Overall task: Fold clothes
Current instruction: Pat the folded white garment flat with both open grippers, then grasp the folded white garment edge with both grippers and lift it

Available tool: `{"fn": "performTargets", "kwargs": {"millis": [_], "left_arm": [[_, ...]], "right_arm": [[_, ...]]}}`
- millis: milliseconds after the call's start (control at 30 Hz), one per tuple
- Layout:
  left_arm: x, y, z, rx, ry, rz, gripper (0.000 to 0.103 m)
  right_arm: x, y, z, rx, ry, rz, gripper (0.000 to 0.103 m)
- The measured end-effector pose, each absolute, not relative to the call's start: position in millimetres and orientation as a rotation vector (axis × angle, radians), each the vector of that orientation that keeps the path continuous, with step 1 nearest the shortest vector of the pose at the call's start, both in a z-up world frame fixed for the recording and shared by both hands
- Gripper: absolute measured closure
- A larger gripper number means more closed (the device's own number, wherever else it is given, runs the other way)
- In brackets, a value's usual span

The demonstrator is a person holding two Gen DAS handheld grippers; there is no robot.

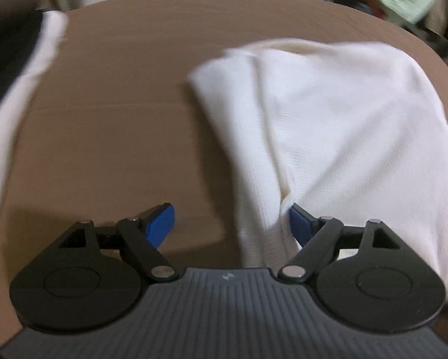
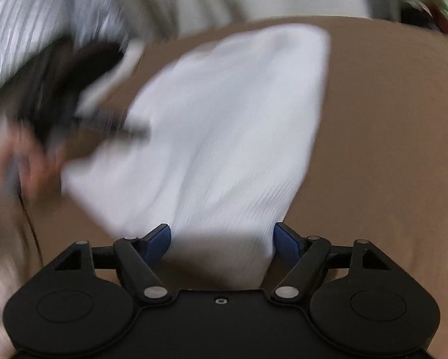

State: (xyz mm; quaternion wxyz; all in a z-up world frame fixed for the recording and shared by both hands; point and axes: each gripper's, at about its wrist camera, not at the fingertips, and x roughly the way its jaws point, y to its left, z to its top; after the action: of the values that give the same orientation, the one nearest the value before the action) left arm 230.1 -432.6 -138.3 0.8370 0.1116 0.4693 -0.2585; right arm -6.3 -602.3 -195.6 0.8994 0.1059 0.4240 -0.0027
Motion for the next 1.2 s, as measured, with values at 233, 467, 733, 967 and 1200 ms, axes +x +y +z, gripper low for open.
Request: {"fn": "performTargets", "kwargs": {"millis": [233, 467, 733, 967, 1200], "left_arm": [[210, -424, -116, 0.33, 0.924, -0.474, 0.022], [251, -389, -135, -0.002, 1.086, -0.498, 0.022], [270, -380, -149, -0.262, 1.152, -0.628, 0.015], [271, -398, -155, -0.285, 1.207, -0.727, 0.008], [270, -420, -167, -0.405, 1.159, -0.79, 0.021]], "right_arm": [[-18, -598, -187, 0.233, 0.901, 0.118, 0.027], [-23, -669, -153, 0.57, 0.664, 0.159, 0.024], [49, -730, -182, 0.683, 0.718, 0.046, 0.023], [49, -742, -218, 0.869, 0.723, 0.026, 0.022], [62, -758, -233, 0.888, 0.637, 0.087, 0.02]]}}
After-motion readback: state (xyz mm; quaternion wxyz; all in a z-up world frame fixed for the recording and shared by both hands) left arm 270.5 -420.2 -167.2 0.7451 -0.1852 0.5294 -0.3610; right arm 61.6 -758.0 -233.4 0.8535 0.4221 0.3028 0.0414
